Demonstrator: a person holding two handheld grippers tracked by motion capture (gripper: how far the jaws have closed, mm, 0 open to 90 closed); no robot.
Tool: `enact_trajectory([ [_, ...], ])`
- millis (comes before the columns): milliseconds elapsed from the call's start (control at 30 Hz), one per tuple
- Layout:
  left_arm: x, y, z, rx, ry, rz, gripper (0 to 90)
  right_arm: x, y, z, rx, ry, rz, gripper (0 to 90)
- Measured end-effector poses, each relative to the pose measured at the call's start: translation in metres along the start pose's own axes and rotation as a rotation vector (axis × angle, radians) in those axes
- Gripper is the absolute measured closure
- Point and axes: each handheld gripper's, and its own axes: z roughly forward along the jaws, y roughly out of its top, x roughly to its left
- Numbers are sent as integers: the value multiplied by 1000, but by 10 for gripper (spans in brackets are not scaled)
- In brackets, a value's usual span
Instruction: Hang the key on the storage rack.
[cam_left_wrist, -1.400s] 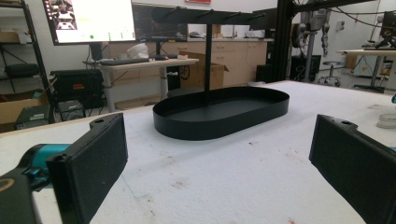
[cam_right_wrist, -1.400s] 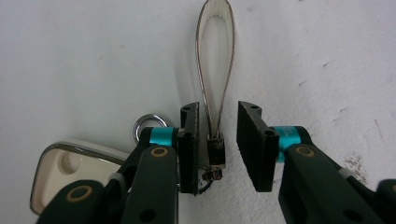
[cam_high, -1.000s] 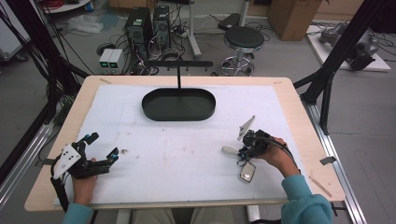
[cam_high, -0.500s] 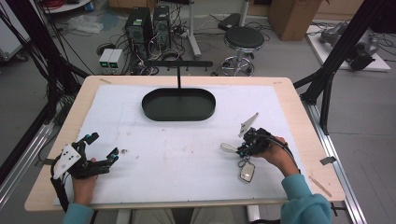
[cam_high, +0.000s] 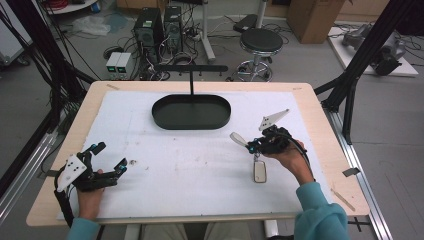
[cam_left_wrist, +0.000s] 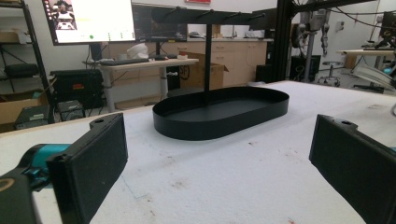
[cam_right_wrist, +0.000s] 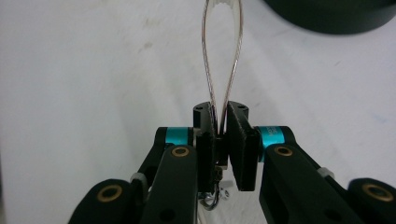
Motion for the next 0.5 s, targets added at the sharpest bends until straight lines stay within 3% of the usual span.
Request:
enact_trajectory([
  [100, 0, 0, 0, 0, 0, 0, 48, -1, 7, -1, -64, -28, 19, 825],
  [133, 0, 0, 0, 0, 0, 1, 48, -1, 12, -3, -107, -58, 32, 826],
  [500, 0, 0, 0, 0, 0, 1, 48, -4, 30, -10, -248, -166, 62, 825],
])
